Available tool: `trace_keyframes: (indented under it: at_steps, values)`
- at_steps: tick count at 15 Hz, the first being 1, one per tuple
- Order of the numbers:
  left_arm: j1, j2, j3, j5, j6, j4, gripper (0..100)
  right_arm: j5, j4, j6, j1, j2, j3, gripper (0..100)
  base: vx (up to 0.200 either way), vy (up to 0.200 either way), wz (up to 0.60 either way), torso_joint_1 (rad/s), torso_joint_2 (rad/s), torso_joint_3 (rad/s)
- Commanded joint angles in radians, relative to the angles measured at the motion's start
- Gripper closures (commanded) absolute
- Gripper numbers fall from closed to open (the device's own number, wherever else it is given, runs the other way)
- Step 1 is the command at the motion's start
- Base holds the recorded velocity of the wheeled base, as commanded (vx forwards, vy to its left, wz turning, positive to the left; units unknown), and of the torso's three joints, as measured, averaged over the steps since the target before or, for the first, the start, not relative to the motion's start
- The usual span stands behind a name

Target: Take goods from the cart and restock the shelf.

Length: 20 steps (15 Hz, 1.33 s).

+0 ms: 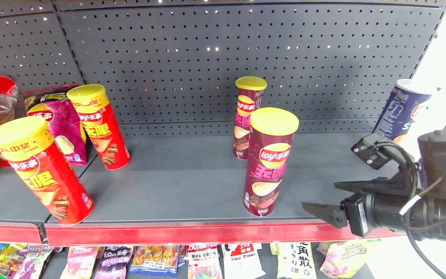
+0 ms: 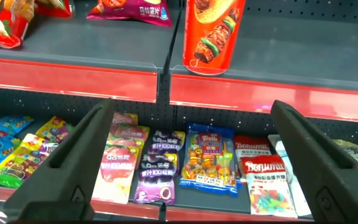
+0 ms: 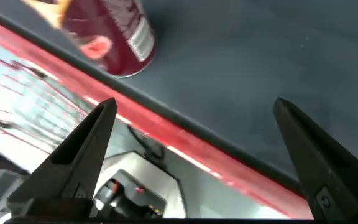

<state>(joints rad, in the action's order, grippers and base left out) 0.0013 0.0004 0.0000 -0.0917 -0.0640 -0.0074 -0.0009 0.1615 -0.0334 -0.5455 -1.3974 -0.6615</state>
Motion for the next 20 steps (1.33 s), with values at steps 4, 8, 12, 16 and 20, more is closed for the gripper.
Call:
trace_keyframes:
  at_steps: [4,8,12,16,20]
  values:
    - [0.0,0.0,0.0,0.0,0.0,0.0,0,-0.059,0.0,0.01,-0.002,-0.115,-0.081,0,0.0,0.0,0.0,0.0,0.0,0.0]
    - [0.0,0.0,0.0,0.0,0.0,0.0,0,-0.091,0.0,0.043,-0.002,-0.161,-0.087,0,0.0,0.0,0.0,0.0,0.0,0.0]
    - [0.0,0.0,0.0,0.0,0.0,0.0,0,-0.122,0.0,0.043,-0.004,-0.202,-0.127,0,0.0,0.0,0.0,0.0,0.0,0.0]
    - [0.0,0.0,0.0,0.0,0.0,0.0,0,-0.13,0.0,0.056,-0.005,-0.232,-0.145,0,0.0,0.0,0.0,0.0,0.0,0.0]
    - [0.0,0.0,0.0,0.0,0.0,0.0,0,-0.13,0.0,0.063,-0.005,-0.247,-0.147,0,0.0,0.0,0.0,0.0,0.0,0.0]
